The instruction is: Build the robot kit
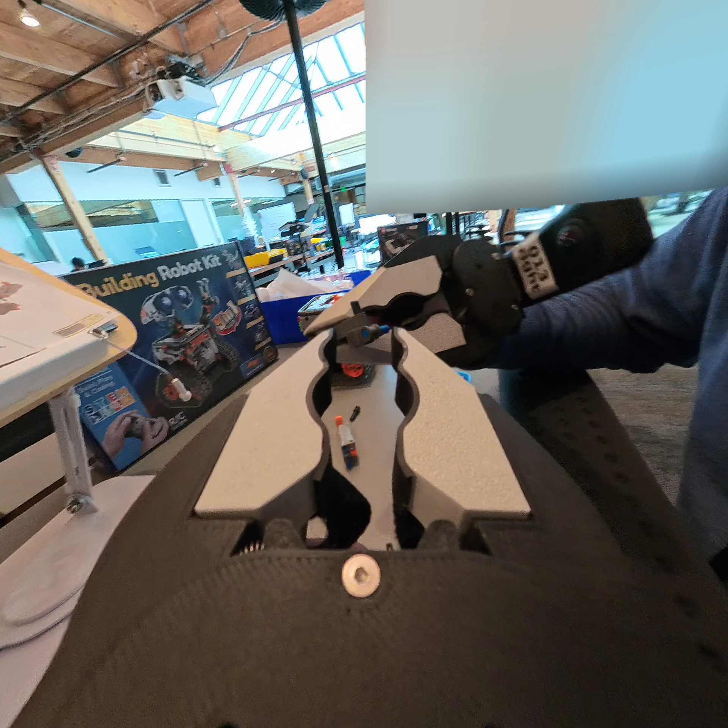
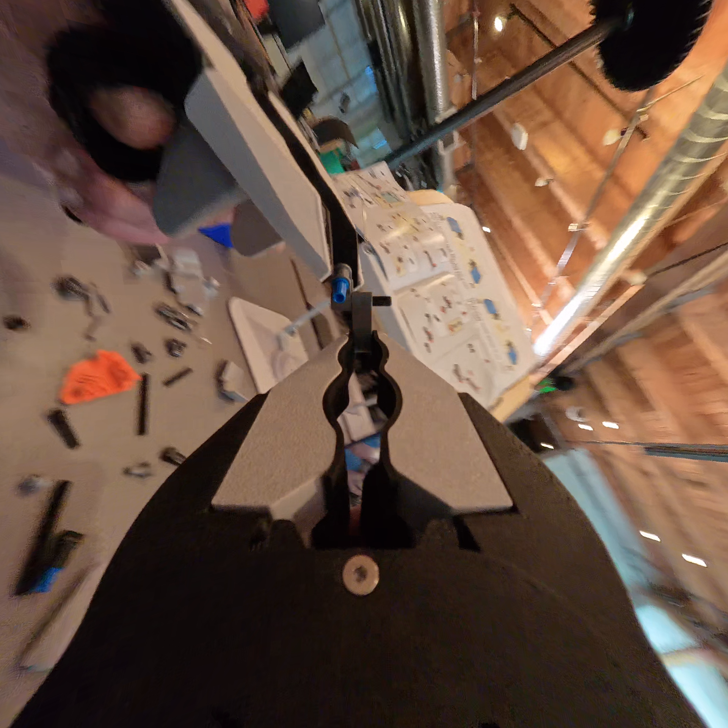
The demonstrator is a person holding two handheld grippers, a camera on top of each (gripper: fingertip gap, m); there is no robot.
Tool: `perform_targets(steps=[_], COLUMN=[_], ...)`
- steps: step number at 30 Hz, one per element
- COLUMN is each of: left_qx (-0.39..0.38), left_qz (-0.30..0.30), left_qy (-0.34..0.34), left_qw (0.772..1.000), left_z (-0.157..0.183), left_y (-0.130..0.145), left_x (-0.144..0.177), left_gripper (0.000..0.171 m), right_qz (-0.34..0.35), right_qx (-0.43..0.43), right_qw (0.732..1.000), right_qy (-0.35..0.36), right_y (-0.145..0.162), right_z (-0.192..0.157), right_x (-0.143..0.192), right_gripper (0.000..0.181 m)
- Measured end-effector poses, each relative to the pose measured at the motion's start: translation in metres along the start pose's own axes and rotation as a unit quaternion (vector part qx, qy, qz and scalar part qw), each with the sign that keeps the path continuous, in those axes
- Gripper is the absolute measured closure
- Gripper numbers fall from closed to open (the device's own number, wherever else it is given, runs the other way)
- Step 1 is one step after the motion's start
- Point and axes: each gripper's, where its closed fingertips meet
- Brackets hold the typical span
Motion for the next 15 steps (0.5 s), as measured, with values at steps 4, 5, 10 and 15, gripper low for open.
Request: perform_targets(steps=[4, 5, 10, 15], left_qx=[-0.022, -0.029, -0.059, -0.070], left_qz=[-0.035, -0.039, -0.076, -0.088], left_qy=[-0.034, -0.042, -0.061, -0.065], left_qw=[0.999, 0.998, 0.993, 0.992], left_z=[-0.007, -0.008, -0.011, -0.012], left_y=[0.010, 0.011, 0.021, 0.024], left_x=[-0.004, -0.004, -0.007, -0.006], left_gripper=[0.139, 0.139, 0.150, 0.150], right_qz=[-0.020, -0.018, -0.020, -0.018], right_qx=[0.088, 0.112, 0.170, 0.168], right_qw=[0.995, 0.992, 0.983, 0.983], right_qy=[0.050, 0.058, 0.069, 0.070], right_y=[0.006, 0.006, 0.007, 0.007], right_z=[0.007, 0.007, 0.003, 0.002], right_x=[-0.003, -0.004, -0.007, -0.009], right_gripper=[0.176, 0.176, 0.176, 0.175])
Point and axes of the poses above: each gripper's, where its closed fingertips meet, x back along the fingers, y out of its underside, z = x × y across the jaws, and after that the axes turned 8 degrees about y, right-handed
